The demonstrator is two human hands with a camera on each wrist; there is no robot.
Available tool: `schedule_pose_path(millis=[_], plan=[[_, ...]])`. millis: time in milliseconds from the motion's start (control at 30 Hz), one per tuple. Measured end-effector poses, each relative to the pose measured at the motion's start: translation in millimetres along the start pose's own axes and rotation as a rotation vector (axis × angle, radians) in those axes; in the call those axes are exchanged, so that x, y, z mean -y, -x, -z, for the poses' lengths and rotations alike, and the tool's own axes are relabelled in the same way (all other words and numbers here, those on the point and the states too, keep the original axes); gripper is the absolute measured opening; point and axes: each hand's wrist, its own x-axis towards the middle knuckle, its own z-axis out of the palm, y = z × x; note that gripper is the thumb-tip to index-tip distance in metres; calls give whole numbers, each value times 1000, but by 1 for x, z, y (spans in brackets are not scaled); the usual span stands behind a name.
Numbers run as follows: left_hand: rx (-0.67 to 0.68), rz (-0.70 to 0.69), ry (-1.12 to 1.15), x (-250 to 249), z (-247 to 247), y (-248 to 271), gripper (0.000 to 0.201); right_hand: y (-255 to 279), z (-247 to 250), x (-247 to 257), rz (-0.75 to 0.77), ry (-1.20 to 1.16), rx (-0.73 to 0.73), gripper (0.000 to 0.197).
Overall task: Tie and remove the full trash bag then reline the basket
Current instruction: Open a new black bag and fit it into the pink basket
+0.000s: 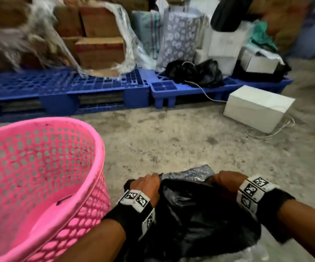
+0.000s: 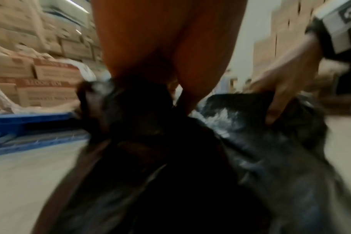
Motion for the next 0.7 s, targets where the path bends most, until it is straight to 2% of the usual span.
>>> schedule_pose_path(millis=[100, 167, 233, 300, 333, 400, 467, 500, 567, 633, 667, 700], plan=[[-179, 50, 260, -23, 70, -6, 25, 21, 63, 11, -45, -161, -108, 15], [-263, 30, 527, -36, 121, -11, 25, 31, 108, 22, 24, -321, -212, 5], [-240, -84, 722, -41, 171, -4, 46, 44, 147, 39, 146, -518, -371, 7], [-186, -239, 642, -38, 208, 14, 70, 60, 177, 63, 290, -783, -488, 14], [-196, -301, 579, -35, 221, 24, 70, 68, 189, 75, 361, -888, -513, 16], [-332, -408, 517, -23, 241, 43, 51, 82, 207, 99, 459, -968, -530, 13], [-559, -474, 470, -3, 255, 64, 24, 94, 223, 121, 528, -981, -523, 10], [-672, -478, 432, 7, 260, 74, 14, 101, 230, 132, 546, -976, -553, 16], [-844, -468, 330, 30, 267, 100, 16, 108, 243, 148, 542, -893, -750, 36], [-918, -470, 240, 57, 271, 125, 13, 107, 252, 161, 484, -656, -946, 63], [-944, -469, 209, 71, 269, 137, 16, 103, 255, 167, 472, -544, -949, 78], [-967, -468, 181, 87, 268, 150, 21, 94, 256, 177, 475, -481, -873, 89]])
